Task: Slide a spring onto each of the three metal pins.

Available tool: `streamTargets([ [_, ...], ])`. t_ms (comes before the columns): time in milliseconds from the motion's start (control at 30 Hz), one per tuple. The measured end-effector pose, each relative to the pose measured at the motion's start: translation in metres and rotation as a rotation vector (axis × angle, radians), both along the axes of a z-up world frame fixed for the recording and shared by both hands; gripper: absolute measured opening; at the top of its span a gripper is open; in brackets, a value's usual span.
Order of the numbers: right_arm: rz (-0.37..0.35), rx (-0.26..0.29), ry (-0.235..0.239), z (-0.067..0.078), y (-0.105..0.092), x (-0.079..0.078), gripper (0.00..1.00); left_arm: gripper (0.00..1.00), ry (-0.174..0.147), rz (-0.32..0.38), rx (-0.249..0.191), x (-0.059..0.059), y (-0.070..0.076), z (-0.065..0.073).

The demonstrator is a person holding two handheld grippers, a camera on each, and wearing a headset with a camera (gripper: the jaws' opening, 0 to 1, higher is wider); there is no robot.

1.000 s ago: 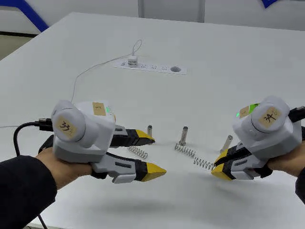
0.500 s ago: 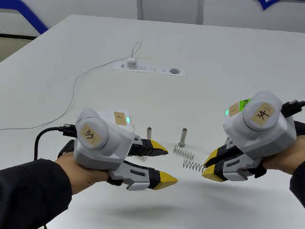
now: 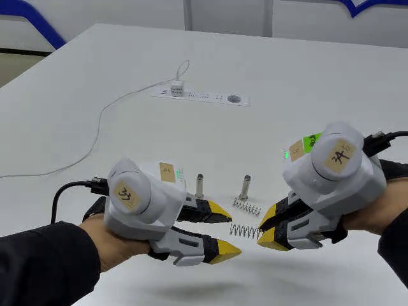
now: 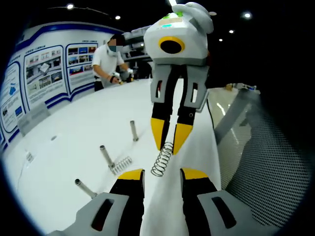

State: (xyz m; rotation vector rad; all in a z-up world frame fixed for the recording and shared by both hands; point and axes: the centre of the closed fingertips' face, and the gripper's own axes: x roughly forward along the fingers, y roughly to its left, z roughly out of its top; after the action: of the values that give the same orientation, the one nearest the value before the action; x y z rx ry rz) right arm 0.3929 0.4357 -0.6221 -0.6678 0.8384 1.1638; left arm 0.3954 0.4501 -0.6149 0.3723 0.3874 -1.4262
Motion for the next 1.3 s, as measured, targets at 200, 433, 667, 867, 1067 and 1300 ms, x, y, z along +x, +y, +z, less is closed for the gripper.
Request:
streamTargets([
  [200,0.038,-0.004,-0.004,-0.001,0.003,-0.006,0.11,0.2,-0.018,-0.029,0.006,-0.004,-0.001,-0.002],
  [433,0.057,-0.005,0.001,-0.001,0.004,-0.009,0.11,0.13,-0.036,-0.05,0.016,-0.006,-0.002,-0.004],
  [667,0.05,0.005,0.008,0.0,0.006,-0.01,0.11,0.11,-0.043,-0.066,0.021,-0.008,-0.001,-0.005],
  [867,0.044,0.019,0.014,-0.001,0.005,-0.01,0.12,0.1,-0.046,-0.077,0.018,-0.009,-0.001,-0.004],
  [1067,0.038,0.026,0.021,-0.005,0.005,-0.01,0.16,0.1,-0.042,-0.085,-0.002,-0.011,-0.003,-0.001],
  [1300,0.047,0.018,0.017,-0.005,0.004,-0.012,0.12,0.1,-0.034,-0.077,0.001,-0.011,-0.002,-0.002],
])
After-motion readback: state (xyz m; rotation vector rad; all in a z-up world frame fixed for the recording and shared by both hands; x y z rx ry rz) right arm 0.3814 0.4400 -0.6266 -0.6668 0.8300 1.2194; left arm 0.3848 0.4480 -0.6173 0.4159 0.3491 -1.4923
